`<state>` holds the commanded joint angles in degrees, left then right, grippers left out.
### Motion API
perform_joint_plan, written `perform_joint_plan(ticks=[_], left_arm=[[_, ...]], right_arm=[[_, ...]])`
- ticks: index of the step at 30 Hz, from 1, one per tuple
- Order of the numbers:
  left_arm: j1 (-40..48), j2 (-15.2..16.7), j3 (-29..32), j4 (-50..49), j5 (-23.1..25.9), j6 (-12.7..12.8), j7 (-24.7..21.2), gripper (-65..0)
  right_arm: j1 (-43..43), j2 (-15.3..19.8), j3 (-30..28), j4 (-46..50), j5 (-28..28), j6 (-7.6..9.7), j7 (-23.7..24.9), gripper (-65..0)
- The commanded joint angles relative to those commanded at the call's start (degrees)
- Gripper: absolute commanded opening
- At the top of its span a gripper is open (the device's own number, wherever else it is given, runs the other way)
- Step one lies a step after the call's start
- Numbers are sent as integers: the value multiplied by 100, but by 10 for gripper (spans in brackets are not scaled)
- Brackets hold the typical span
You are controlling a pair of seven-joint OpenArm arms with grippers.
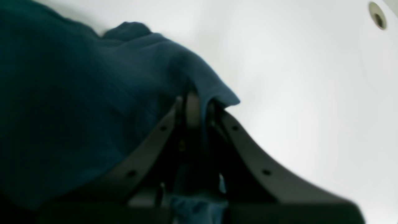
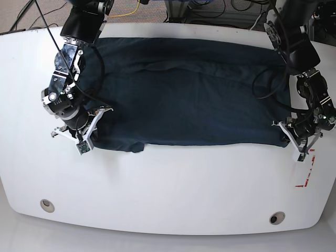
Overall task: Layout the t-shirt on the table in an organized manner, then fold the t-shirt properly
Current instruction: 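Lift the held hem with both grippers and carry it toward the collar, then lay the hem over the shirt body with both grippers, folding it in half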
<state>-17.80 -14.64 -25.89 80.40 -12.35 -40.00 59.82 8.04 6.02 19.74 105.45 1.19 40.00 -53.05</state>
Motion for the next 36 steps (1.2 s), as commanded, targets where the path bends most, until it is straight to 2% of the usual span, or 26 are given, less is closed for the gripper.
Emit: perform_joint_plan(ticks=[10, 15, 27, 31, 36], left_arm=[[466, -9, 0, 1108, -369, 0, 589, -646], [686, -18, -9, 1600, -413, 0, 879, -646], [1468, -44, -18, 2092, -369, 0, 914, -646], [1785, -255, -18, 2101, -404, 0, 914, -646], [1996, -290, -18, 2101, -404, 0, 914, -644]], right_arm=[[-246, -185, 325, 923, 149, 0, -853, -648], [-431, -176, 510, 1020, 413, 0, -1178, -648], [-1231, -158, 1029, 1020, 1029, 0, -1257, -648], [-1538, -149, 1204, 1020, 1231, 0, -1257, -648], [-1802, -149, 1310, 1020, 1301, 0, -1257, -645]])
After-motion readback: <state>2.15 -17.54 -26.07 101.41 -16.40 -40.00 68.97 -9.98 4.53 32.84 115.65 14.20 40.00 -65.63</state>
